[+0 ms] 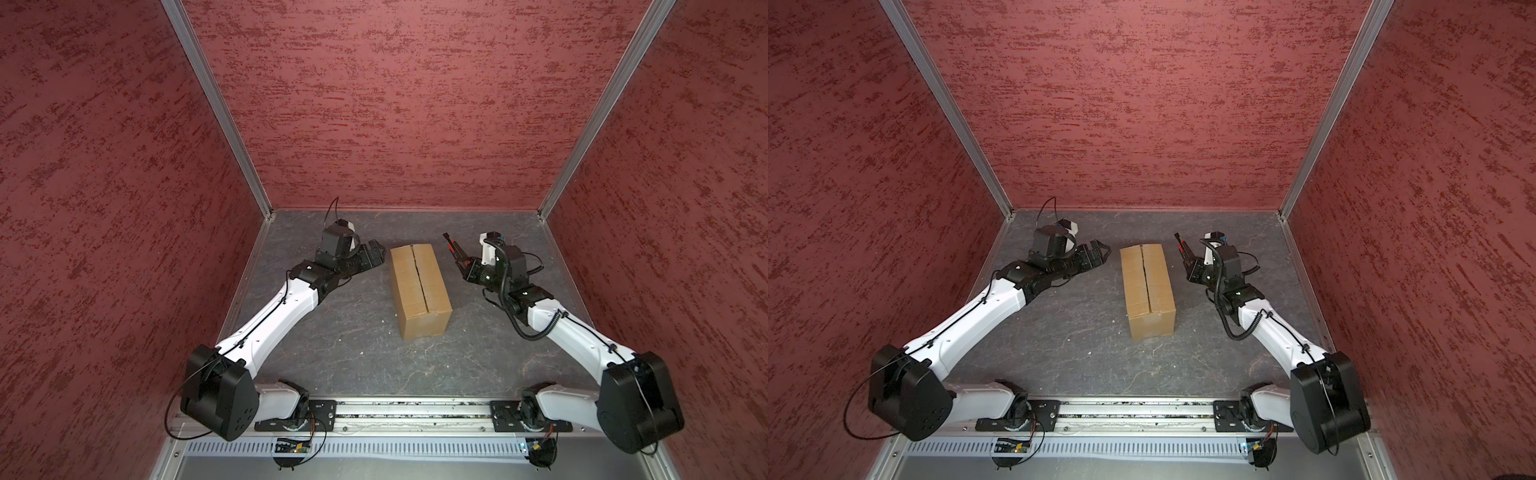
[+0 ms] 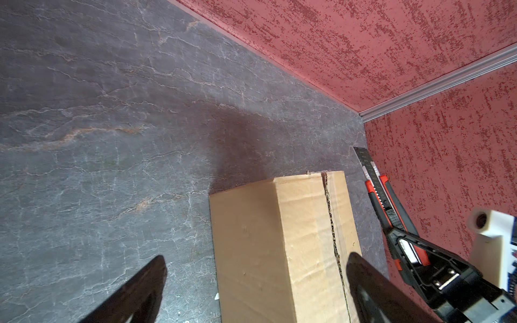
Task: Unpack the express box
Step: 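Raise the knife and withdraw both grippers away from the box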
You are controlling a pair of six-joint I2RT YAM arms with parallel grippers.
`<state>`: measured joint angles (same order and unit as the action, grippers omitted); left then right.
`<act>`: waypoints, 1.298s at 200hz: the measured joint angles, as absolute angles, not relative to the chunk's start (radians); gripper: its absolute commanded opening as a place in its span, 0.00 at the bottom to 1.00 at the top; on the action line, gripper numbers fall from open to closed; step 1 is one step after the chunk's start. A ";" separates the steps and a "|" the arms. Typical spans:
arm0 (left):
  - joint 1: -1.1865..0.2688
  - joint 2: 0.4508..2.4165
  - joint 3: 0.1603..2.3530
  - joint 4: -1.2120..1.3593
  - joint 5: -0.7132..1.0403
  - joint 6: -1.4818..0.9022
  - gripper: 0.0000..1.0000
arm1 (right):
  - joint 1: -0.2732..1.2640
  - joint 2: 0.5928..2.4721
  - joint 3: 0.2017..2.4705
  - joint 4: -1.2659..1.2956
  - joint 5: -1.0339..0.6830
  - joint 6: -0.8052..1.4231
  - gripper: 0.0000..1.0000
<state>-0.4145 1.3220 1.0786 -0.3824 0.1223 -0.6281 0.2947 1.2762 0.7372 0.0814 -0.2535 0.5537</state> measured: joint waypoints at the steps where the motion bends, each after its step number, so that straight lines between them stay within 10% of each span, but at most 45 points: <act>1: -0.414 1.322 1.079 -0.382 0.122 -0.628 1.00 | 0.294 1.279 0.733 0.088 -0.256 0.556 0.00; 259: -0.432 1.377 1.078 -0.374 0.133 -0.627 1.00 | 0.236 1.627 0.477 0.696 -0.423 0.737 0.00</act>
<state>-0.4320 1.3773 1.0782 -0.3744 0.1329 -0.6266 0.2359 1.6268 0.4767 0.6964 -0.4232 0.7368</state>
